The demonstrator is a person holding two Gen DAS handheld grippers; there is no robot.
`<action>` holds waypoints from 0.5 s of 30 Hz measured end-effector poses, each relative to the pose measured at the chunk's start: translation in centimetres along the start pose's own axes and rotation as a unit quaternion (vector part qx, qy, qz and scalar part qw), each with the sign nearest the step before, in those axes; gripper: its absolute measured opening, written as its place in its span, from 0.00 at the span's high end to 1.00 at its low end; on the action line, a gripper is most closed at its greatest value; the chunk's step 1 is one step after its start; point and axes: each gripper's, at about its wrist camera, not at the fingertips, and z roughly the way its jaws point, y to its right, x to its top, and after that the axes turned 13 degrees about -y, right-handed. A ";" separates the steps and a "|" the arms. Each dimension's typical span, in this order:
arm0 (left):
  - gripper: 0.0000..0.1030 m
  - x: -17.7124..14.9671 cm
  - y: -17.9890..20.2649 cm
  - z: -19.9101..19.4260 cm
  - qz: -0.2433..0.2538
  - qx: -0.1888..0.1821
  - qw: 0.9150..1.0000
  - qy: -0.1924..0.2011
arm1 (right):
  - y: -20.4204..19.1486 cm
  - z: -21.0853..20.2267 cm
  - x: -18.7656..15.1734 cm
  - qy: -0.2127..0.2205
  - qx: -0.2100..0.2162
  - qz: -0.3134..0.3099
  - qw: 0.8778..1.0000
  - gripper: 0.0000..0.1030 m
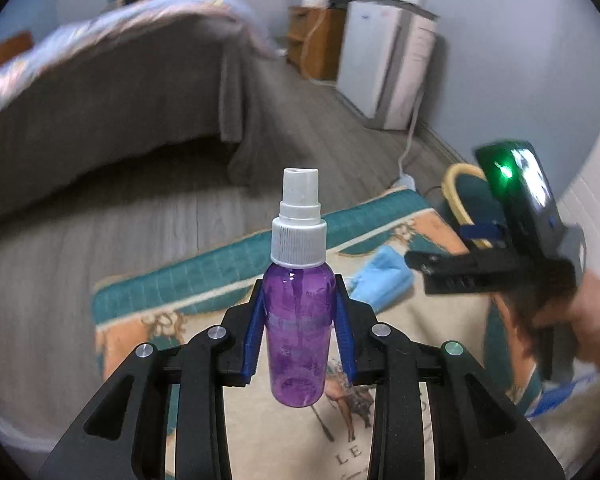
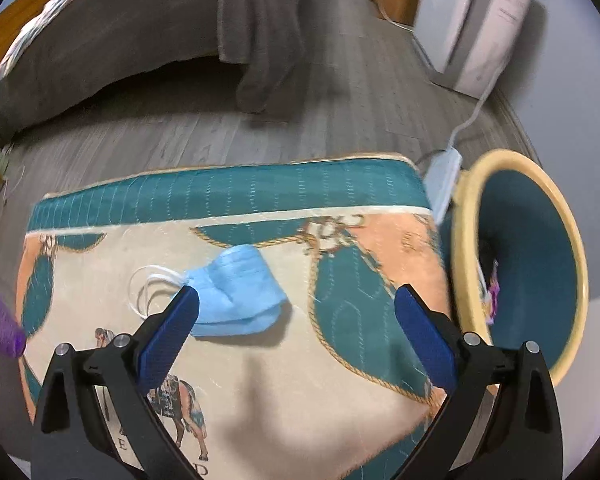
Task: Collect trash
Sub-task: 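Grasp the purple spray bottle with the left gripper while the right grasps the blue mask, then carry the spray bottle and blue mask over the teal bin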
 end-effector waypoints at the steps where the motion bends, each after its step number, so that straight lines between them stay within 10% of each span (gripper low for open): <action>1: 0.68 0.3 -0.2 0.4 -0.003 0.000 1.000 -0.002 | -0.4 0.4 0.1 -0.003 0.001 -0.010 1.000 0.13; 6: 0.68 1.2 -1.5 1.8 -0.013 -0.007 1.000 -0.010 | -2.4 2.5 0.4 -0.018 0.006 -0.048 0.999 0.32; 11: 0.68 1.6 -1.2 1.7 -0.003 -0.006 1.000 -0.003 | -3.2 3.3 0.3 -0.038 0.010 -0.073 0.997 0.75; 15: 0.68 2.1 -0.9 1.5 -0.002 -0.011 1.000 0.006 | -2.0 2.4 0.6 -0.038 0.039 -0.038 0.998 0.83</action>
